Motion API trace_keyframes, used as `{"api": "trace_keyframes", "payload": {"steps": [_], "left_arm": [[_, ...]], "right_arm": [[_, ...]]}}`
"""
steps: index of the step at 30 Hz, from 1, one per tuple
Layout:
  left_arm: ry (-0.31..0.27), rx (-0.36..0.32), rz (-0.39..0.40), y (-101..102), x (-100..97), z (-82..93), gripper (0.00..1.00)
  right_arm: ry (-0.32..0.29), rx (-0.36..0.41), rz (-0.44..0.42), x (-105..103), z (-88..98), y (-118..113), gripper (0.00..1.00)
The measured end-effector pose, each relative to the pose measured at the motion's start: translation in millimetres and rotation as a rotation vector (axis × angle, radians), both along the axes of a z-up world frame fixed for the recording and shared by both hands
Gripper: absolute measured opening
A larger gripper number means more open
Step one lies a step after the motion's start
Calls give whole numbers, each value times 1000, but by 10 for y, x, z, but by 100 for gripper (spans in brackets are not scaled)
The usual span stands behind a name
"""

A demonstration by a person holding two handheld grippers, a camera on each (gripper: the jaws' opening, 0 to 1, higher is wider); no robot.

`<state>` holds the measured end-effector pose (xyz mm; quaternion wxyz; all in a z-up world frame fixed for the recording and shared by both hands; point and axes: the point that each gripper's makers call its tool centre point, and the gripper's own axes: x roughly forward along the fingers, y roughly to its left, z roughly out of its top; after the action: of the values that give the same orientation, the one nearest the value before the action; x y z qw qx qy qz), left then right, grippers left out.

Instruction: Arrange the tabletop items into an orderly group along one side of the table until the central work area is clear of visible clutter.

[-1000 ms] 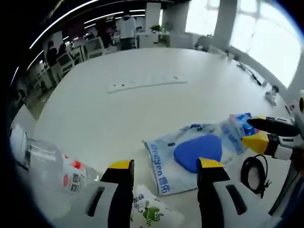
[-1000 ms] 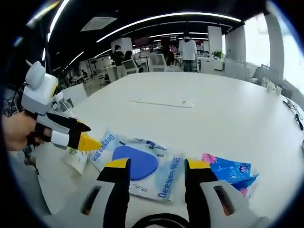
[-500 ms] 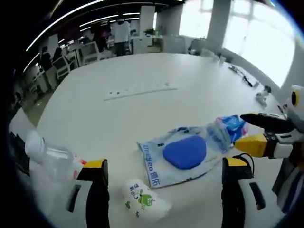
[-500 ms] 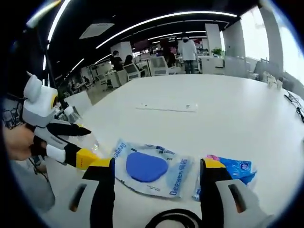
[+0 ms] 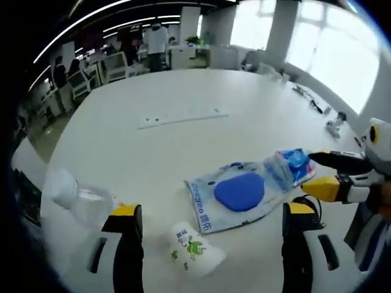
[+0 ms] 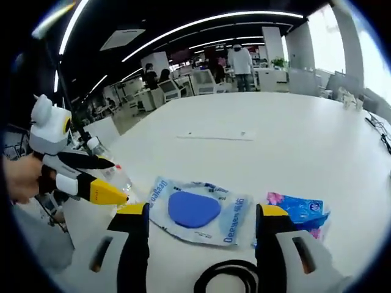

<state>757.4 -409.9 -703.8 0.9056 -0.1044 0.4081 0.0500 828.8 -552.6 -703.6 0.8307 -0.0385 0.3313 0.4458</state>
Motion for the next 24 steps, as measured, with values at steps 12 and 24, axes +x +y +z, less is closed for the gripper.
{"api": "trace_keyframes", "payload": {"steps": [12,24], "left_arm": [[10,9,-27,82,-53,79,91],[-11,16,-26,159,-110,228,89]], "right_arm": [[-3,-8,11,2,82,-12,68],[-3,-20,17,1,131,-43,68]]}}
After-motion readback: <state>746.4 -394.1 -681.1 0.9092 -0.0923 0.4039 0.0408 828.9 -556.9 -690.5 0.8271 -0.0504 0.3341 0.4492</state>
